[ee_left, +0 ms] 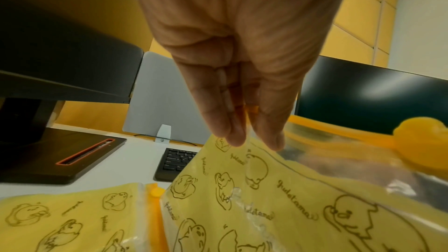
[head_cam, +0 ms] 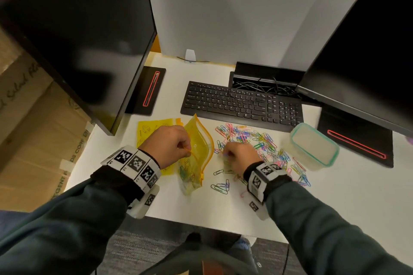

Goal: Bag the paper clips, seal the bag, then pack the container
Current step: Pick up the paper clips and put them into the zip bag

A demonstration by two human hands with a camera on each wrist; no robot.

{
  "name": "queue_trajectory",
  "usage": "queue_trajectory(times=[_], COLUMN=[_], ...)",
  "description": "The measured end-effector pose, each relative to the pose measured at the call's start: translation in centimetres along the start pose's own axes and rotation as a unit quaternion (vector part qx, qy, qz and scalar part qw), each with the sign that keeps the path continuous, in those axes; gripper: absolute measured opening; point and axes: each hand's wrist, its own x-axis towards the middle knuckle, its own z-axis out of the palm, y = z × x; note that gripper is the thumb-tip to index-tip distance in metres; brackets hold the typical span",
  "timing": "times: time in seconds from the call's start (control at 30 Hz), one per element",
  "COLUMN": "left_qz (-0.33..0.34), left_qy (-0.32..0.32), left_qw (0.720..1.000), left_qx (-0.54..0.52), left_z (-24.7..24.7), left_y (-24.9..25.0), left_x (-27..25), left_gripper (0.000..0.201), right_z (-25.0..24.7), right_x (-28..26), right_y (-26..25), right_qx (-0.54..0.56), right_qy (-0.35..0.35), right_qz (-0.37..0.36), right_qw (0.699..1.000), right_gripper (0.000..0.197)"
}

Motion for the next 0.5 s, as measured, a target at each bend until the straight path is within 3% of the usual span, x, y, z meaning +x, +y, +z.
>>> queue_trajectory(times=[0.13,0.23,0.37,0.43,0.5], left_qz=[0.013,0.019,0.029,0.035,0.045], left_qy=[-0.011,-0.021,-0.022,-0.019,-0.014], left_qw=[1.0,1.0,0.999,0.999,0.999], left_qx=[0.004,0.01,0.006,0.003,-0.002], left_z=[0.7,1.0,1.2,1.2,1.1], left_y=[0.5,0.9,1.4,1.6,1.8], left_x=[0.7,1.1,1.3,1.3,1.2], left_gripper=[0.007,0.006,0.007,0.008,0.007], right_z=[-3.1,-5.9,-7.5,-7.0,-6.1], right_x=[0.6,0.3,-0.6,-0.5,-0.2], right_y=[-0.1,-1.8,-4.3,-5.1,-5.4], right_qx=[0.149,0.297,0.492,0.511,0.498], right_qy=[0.12,0.169,0.166,0.158,0.148], right_qz=[0.059,0.048,-0.003,-0.006,-0.002], right_qw=[0.98,0.939,0.855,0.845,0.854], right_gripper=[0.021,0.026,0.027,0.027,0.029])
